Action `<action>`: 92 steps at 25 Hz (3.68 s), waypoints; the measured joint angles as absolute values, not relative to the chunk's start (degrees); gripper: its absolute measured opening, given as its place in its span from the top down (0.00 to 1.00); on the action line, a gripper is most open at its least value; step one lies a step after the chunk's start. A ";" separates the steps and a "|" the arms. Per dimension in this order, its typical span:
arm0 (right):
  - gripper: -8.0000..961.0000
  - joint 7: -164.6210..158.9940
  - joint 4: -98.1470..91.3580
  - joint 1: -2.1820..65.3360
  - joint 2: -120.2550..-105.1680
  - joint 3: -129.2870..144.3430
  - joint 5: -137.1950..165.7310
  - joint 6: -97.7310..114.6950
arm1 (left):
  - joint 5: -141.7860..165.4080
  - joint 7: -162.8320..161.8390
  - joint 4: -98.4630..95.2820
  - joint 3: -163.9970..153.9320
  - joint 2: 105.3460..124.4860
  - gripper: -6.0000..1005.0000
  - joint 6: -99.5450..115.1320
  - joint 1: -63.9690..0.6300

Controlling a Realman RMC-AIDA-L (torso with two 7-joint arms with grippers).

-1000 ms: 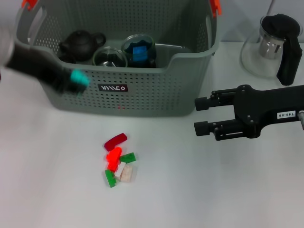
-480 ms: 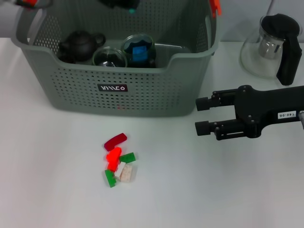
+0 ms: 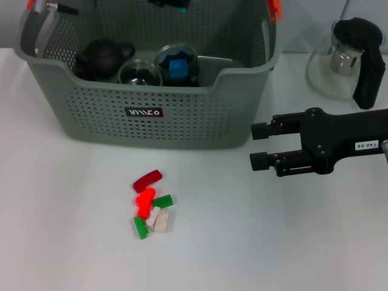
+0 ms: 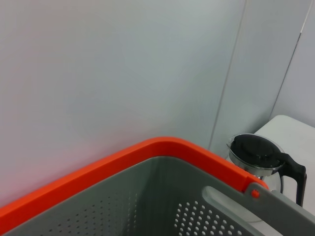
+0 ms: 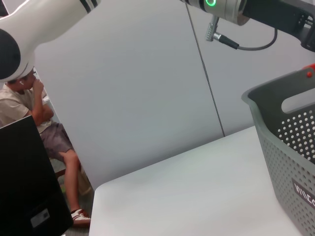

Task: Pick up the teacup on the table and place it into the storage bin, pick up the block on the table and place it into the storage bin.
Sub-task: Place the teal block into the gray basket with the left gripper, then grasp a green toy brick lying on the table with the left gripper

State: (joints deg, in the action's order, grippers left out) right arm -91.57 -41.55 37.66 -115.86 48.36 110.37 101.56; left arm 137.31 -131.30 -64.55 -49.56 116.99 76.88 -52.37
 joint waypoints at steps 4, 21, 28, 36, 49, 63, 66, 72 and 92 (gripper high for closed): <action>0.24 -91.55 -41.55 37.64 -115.85 48.34 110.37 101.59 | 137.12 -131.15 -64.44 -50.34 117.69 0.60 76.13 -52.38; 0.24 -90.91 -41.58 37.74 -115.85 48.40 110.69 101.83 | 126.04 -131.12 -69.40 -49.05 117.44 0.19 79.07 -49.00; 0.24 -90.94 -41.57 37.61 -115.61 48.35 110.68 102.09 | 110.92 -123.49 -75.89 -46.50 117.21 0.13 98.84 -42.48; 0.24 -90.90 -41.57 37.62 -115.57 48.33 110.65 101.82 | 110.21 -118.78 -80.99 -46.52 118.45 0.13 113.46 -35.92; 0.24 -90.93 -40.09 37.62 -115.76 48.25 110.44 100.54 | 127.96 -109.95 -83.12 -50.96 122.45 0.13 114.64 -28.19; 0.24 -91.54 -40.08 38.29 -116.19 48.25 110.57 100.31 | 146.64 -118.77 -79.00 -66.79 124.48 0.13 103.48 -27.72; 0.24 -91.51 -40.08 38.31 -116.16 48.25 110.57 100.28 | 148.23 -120.19 -77.96 -69.73 124.55 0.13 100.96 -27.77; 0.24 -91.53 -40.08 38.32 -115.98 48.07 110.36 100.02 | 149.76 -121.44 -76.32 -72.85 124.62 0.13 97.11 -28.02; 0.24 -91.38 -40.08 38.31 -115.92 47.31 110.30 99.25 | 154.38 -127.59 -74.41 -83.85 124.81 0.15 89.27 -29.52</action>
